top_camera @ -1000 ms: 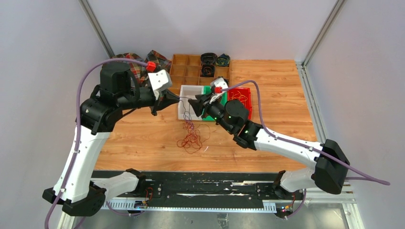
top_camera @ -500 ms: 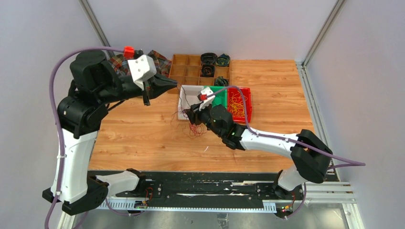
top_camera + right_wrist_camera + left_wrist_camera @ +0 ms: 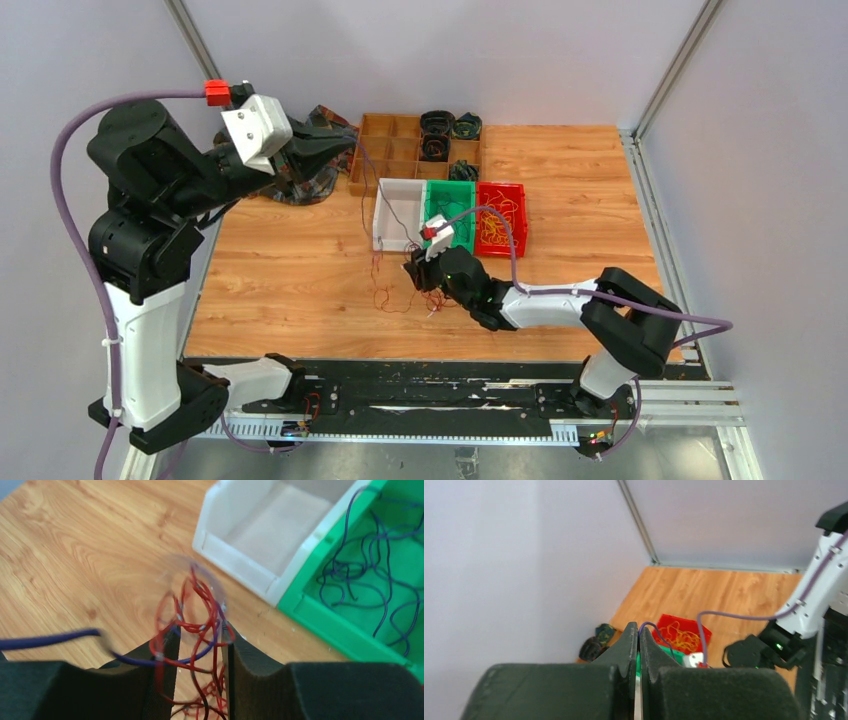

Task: Untangle the cables

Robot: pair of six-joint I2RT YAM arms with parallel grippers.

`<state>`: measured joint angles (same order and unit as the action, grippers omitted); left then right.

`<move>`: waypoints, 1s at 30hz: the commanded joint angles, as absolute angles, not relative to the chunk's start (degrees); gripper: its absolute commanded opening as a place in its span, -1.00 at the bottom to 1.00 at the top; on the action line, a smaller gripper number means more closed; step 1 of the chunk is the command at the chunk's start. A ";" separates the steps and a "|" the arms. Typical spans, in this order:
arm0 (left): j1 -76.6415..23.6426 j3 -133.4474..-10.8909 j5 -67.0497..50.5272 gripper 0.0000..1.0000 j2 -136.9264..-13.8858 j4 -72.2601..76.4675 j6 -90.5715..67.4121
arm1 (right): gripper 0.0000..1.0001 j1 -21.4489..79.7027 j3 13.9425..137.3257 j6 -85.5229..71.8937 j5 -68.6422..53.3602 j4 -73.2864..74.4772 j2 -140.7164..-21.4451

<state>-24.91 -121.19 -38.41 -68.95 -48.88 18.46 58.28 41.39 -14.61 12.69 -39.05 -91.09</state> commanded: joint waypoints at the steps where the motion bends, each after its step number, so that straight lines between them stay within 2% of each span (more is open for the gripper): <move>1: -25.23 -122.38 -31.60 -0.99 -67.43 -38.19 16.99 | -0.30 59.43 37.98 -17.13 13.53 -42.61 -92.08; 8: -25.23 -120.49 -23.10 -0.99 -65.79 -25.25 16.81 | -0.37 60.22 32.68 -19.43 13.67 -43.48 -92.51; 18: -25.23 -116.94 -11.90 -0.99 -64.45 -10.33 16.92 | -0.20 61.44 28.48 -18.94 16.79 -44.65 -91.10; 22: -25.25 -120.93 -13.49 -0.99 -66.54 -13.44 17.44 | -0.11 61.52 28.98 -17.46 16.81 -44.17 -89.49; 30: -25.22 -117.19 -16.80 -0.99 -64.95 -15.04 17.88 | -0.04 60.82 35.04 -11.23 21.11 -36.54 -80.27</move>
<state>-24.91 -118.02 -15.42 -65.49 -15.22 17.37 60.71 30.59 -15.31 17.23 -38.63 -84.64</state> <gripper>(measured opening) 0.019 0.482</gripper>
